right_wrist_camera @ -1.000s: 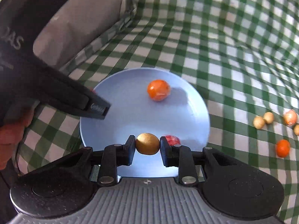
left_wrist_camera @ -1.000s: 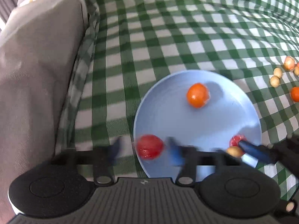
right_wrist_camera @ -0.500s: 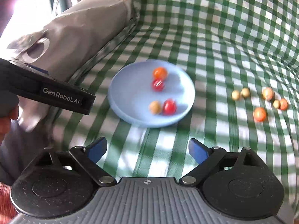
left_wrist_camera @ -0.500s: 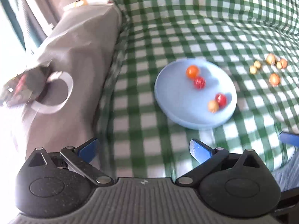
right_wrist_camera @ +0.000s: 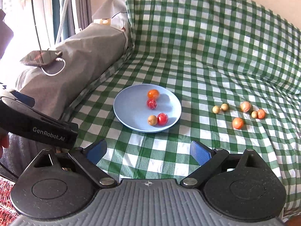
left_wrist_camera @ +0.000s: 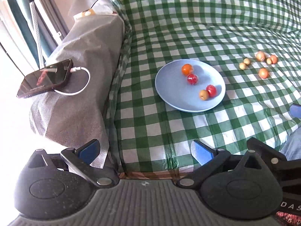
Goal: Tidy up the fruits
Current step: 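Move both tools back toward the remaining fruits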
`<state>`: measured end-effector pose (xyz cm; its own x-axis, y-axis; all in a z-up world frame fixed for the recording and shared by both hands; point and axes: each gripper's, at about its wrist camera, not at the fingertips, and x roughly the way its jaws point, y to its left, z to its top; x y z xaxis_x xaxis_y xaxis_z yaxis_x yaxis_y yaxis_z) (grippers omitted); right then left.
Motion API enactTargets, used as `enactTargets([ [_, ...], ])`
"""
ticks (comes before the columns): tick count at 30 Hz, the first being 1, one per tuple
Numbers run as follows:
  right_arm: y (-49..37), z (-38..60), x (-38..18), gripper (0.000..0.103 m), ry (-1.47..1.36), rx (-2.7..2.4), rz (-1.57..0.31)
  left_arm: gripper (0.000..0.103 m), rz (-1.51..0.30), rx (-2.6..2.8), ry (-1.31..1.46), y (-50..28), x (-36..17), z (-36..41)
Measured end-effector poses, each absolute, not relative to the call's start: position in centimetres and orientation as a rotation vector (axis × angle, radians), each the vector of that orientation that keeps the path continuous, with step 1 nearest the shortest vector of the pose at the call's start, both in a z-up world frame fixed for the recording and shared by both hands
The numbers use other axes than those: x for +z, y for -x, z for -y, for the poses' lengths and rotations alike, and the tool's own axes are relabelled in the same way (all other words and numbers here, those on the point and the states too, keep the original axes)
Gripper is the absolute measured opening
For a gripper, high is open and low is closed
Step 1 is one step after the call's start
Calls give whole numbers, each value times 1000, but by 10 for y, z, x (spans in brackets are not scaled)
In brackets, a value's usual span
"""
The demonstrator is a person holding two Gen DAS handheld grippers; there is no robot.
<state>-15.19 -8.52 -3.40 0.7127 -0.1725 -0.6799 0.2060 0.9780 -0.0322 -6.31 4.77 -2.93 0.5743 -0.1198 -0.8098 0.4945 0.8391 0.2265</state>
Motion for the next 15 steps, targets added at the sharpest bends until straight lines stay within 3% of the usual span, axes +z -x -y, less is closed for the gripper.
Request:
enactTargets([
  [15,168,91,-26,96,-91,-236,-714,103,-869,-379,-500,71,-24,-40],
])
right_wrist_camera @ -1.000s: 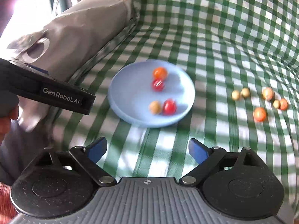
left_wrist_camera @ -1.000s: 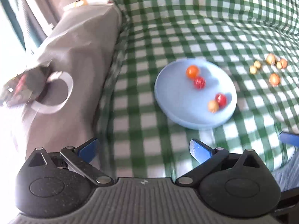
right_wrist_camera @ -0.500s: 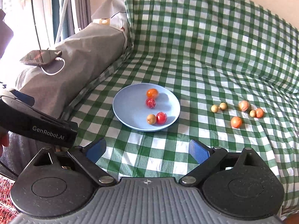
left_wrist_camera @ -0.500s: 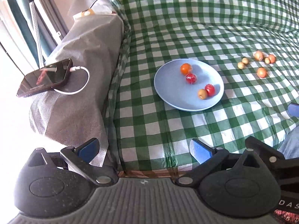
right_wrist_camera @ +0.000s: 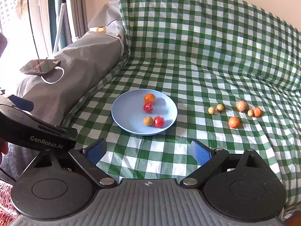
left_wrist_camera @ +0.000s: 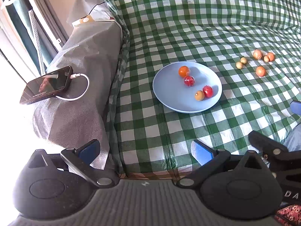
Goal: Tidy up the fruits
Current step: 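Move both tools back toward the remaining fruits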
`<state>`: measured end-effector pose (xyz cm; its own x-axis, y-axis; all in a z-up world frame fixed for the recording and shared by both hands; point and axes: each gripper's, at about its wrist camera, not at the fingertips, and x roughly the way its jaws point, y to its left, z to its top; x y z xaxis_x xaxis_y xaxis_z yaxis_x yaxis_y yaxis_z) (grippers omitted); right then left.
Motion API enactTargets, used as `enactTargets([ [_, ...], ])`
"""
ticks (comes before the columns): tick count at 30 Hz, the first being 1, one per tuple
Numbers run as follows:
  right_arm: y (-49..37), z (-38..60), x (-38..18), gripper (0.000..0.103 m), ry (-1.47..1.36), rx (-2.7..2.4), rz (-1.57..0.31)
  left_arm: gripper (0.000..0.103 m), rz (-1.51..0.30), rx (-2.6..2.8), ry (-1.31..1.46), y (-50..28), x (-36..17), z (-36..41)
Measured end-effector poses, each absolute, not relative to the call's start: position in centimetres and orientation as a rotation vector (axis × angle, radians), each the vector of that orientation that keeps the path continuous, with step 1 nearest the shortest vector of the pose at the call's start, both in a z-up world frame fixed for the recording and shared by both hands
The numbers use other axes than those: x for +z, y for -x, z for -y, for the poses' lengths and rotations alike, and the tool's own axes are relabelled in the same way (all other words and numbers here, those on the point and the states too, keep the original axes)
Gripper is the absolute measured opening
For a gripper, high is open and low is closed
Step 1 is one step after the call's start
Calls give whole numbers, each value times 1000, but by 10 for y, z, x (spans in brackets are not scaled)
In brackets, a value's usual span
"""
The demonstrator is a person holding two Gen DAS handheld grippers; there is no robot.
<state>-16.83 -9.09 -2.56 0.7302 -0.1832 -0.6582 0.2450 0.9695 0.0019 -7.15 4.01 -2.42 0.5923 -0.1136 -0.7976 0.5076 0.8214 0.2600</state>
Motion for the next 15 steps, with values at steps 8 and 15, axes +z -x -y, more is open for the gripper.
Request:
enactTargets([
  [8,176,142,-24,96,-222,-394,-680,103,-871,-432,-566,59,-33,9],
  [15,173,240,-45,96,-300,-610,-613,103,-919,-550,-540,32,-45,92],
])
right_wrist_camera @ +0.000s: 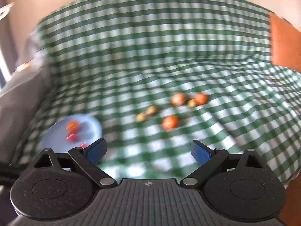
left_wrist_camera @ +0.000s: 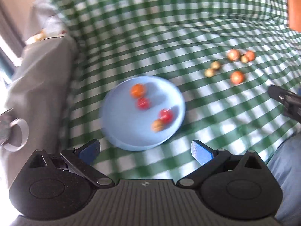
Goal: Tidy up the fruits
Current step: 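Move both tools back toward the remaining fruits, then grasp a brown potato with the left tool while the right tool grasps another potato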
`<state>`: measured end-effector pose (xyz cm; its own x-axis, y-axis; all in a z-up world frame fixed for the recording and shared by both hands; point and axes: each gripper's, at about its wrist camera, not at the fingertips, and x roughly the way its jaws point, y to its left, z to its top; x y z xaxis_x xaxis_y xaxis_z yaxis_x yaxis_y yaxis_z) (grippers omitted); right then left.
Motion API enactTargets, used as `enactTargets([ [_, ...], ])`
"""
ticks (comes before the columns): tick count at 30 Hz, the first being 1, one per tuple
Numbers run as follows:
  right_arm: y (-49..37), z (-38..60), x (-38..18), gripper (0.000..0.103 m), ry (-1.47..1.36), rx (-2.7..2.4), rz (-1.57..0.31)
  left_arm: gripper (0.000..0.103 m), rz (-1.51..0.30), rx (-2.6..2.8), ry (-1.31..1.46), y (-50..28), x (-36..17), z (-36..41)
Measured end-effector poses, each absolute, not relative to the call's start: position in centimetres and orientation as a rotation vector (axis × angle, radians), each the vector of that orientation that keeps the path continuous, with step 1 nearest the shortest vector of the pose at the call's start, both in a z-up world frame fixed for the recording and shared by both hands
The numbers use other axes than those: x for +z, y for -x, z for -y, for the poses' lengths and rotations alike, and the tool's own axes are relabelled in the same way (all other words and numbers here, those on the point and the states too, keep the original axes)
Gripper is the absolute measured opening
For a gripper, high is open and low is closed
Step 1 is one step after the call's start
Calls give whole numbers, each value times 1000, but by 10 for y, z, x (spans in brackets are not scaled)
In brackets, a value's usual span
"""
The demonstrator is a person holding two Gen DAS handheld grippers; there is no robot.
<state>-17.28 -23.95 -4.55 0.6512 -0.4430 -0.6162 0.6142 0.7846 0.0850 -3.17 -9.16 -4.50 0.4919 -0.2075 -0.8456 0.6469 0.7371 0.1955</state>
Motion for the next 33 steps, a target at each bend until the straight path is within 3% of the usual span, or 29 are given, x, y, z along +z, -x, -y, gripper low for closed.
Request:
enactTargets([
  [7,137,349,-88,95,-322,-773,-572,103,-926,-632,-604,4,-86,197],
  [15,78,444,-159,94,-383,-799,-650,103,-972,-651,-677,-39,-151,286],
  [23,34,472,-195,69,-310,-781,-668,103,-984,-640,-612,-74,-185,318],
  [29,32,479,-199,67,-287,-769,-645,101,-952,-672,-604,-80,-191,331],
  [31,31,478,-198,43,-276,-778,-645,74,-942,-702,-568,-79,-186,331],
  [32,31,478,-197,26,-266,-792,-650,35,-944,-730,-546,-77,-182,330],
  [33,33,478,-196,26,-266,-789,-651,27,-950,-741,-550,-76,-180,330],
])
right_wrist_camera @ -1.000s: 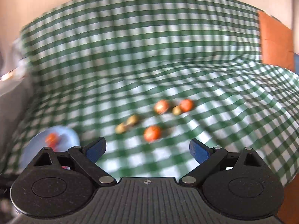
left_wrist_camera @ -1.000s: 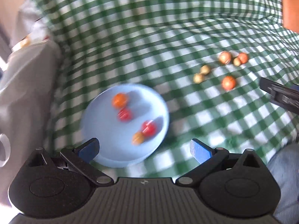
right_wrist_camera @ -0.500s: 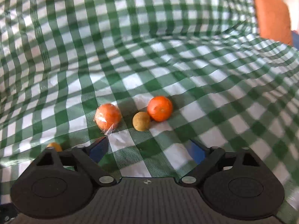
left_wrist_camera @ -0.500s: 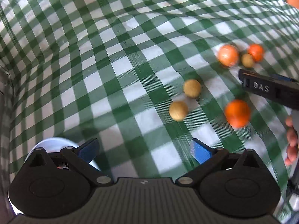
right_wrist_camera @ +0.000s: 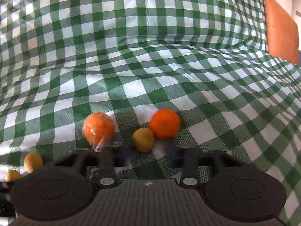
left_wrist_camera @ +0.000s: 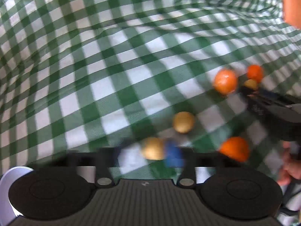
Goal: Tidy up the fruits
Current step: 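Grasp a brown potato with the left tool while the right tool grasps another potato, then carry both potatoes over the blue plate and open both tools to drop them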
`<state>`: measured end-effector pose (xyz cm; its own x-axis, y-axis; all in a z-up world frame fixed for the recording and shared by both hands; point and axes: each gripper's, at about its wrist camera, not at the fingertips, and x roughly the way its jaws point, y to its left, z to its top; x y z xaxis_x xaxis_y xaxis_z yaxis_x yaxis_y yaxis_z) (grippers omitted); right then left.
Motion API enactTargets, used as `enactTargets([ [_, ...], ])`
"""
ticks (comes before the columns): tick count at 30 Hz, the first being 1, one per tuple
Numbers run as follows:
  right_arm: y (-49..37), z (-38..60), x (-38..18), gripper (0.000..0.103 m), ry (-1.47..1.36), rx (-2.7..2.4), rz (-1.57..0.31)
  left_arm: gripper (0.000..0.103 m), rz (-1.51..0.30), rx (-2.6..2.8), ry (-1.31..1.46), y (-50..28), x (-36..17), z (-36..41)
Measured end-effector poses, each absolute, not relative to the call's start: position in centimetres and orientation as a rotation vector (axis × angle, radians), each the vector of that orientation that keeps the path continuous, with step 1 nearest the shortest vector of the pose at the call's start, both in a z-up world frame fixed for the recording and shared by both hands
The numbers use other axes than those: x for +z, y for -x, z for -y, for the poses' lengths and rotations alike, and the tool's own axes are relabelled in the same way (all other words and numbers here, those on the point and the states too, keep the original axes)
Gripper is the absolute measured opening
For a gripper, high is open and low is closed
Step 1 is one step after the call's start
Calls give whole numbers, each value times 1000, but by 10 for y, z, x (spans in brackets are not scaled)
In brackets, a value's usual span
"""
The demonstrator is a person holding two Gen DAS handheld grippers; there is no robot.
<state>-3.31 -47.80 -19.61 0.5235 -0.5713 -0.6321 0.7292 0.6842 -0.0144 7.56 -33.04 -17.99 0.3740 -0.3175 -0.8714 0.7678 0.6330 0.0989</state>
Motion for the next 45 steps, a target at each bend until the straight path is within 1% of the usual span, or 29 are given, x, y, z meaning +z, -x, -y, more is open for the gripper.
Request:
enactTargets([
  [3,40,482,-196,25,-306,-809,-627,27,-922,-738,-574,-68,-173,328],
  [8,58,475,-188,25,-309,-871,-592,27,-937,-724,-557,-62,-150,308],
  [11,74,471,-173,26,-333,-901,-566,27,-945,-709,-546,-52,-129,286],
  [15,95,450,-140,26,-333,-898,-503,27,-951,-686,-567,-34,-103,250],
  [20,132,386,-100,26,-287,-799,-480,27,-933,-667,-571,-5,-68,193],
  [28,175,269,-56,26,-243,-536,-499,27,-924,-591,-557,38,-28,100],
  [36,187,164,-25,26,-164,-300,-488,27,-946,-495,-489,71,-11,12],
  [45,195,84,-10,26,-69,-181,-521,27,-924,-479,-397,90,0,-41],
])
